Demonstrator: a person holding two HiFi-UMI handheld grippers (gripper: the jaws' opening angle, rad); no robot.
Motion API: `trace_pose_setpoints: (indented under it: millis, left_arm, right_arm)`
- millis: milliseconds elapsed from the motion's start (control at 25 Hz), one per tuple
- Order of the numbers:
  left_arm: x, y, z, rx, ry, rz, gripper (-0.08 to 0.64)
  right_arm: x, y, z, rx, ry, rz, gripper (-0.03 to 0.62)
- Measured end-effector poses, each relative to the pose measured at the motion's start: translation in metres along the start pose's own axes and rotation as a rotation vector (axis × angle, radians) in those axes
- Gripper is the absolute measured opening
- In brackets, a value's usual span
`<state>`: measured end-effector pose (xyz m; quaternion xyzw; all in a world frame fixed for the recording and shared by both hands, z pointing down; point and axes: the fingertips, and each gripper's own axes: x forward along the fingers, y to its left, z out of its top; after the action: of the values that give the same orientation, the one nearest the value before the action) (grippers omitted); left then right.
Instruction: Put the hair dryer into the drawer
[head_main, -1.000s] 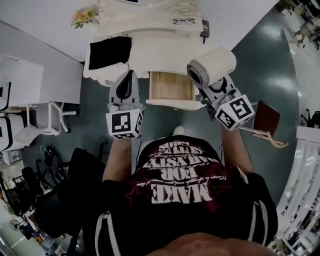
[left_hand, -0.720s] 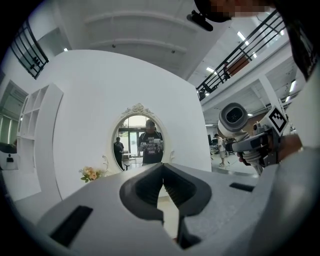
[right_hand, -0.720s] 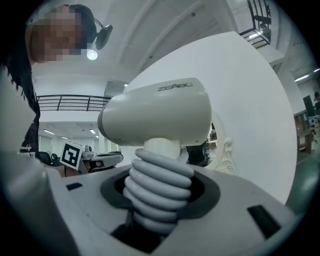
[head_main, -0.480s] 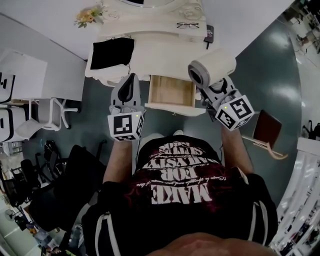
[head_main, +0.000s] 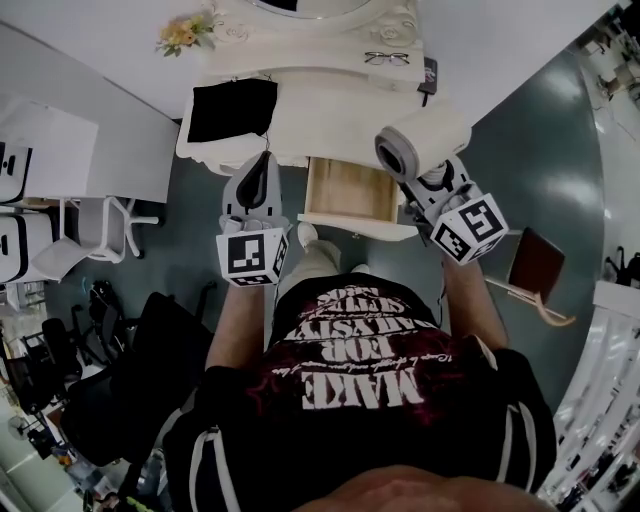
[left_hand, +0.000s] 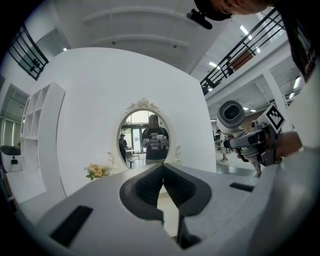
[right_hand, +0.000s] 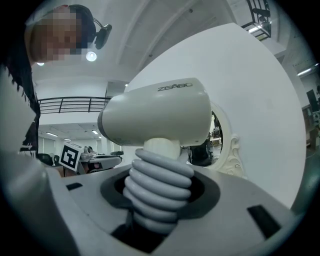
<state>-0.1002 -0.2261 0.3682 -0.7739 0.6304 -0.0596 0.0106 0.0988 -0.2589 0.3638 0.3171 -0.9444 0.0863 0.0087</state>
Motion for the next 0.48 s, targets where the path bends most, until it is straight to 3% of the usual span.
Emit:
trace_pose_setpoints:
  millis: [480]
  left_arm:
    - [0.059,0.044,0.0,0.012,0.004,-0.09,0.005]
  right_arm:
    - [0.056,-0.017,-0.007,0.041,0.017,-0.075,0.201]
